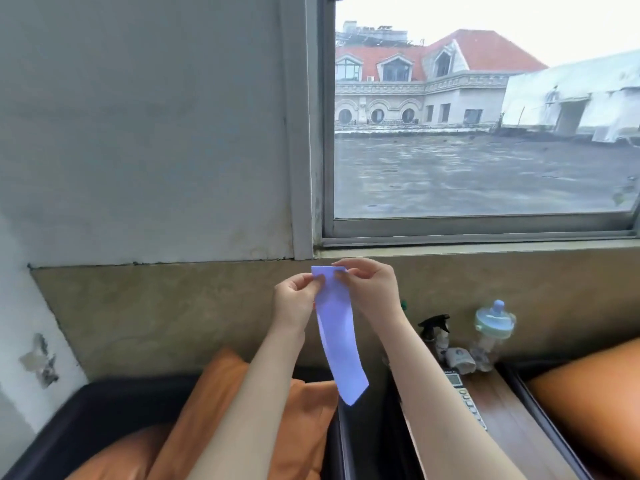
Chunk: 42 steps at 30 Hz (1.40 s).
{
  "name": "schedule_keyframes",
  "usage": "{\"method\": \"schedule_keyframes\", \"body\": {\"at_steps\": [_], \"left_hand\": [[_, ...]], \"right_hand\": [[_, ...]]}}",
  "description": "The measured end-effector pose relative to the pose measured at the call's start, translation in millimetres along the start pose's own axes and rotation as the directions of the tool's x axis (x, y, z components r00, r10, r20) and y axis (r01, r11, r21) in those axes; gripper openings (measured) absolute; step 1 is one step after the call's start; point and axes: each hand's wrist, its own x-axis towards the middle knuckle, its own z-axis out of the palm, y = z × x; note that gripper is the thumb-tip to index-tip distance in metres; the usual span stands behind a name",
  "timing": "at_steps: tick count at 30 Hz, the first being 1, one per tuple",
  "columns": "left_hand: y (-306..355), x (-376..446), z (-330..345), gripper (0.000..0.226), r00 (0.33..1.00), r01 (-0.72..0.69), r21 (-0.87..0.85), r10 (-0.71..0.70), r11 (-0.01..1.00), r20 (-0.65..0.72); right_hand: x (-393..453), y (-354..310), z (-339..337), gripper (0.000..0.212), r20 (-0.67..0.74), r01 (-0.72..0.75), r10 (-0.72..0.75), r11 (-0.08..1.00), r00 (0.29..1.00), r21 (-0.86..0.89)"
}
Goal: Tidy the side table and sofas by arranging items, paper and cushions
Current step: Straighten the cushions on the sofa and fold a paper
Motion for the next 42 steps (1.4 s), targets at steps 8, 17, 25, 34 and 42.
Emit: {"method": "schedule_keyframes", "body": {"at_steps": [8, 17, 25, 34, 42], "left_hand": [[11.2, 4.9, 17.0, 0.025, 0.996, 0.055, -0.002, -0.055, 0.998, 0.066], [4.9, 11.9, 24.3, 0.011, 0.987, -0.161, 0.109, 0.159, 0.981, 0.026], [-0.3, 9.3, 30.1, 0.026, 0.943, -0.325, 0.136, 0.332, 0.936, -0.035], [-2.0, 6.2, 30.7, 0.003, 0.979, -0.204, 0.007, 0.203, 0.979, 0.028], [-2.6, 12.7, 23.5, 0.016, 0.986, 0.151, -0.123, -0.141, 0.981, 0.088]], "right_hand": [[4.2, -1.7, -15.3, 0.037, -0.041, 0.049, -0.047, 0.998, 0.998, 0.037], [7.4, 3.3, -23.7, 0.025, 0.065, -0.087, 0.08, 0.99, 0.995, 0.109], [3.4, -0.2, -32.2, 0.013, 0.104, -0.079, 0.062, 0.982, 0.993, 0.17], [10.5, 5.0, -20.9, 0.019, -0.059, 0.03, -0.028, 0.999, 0.998, 0.035], [6.8, 9.9, -19.6, 0.032, -0.051, 0.008, 0.002, 0.981, 0.999, 0.195]]}}
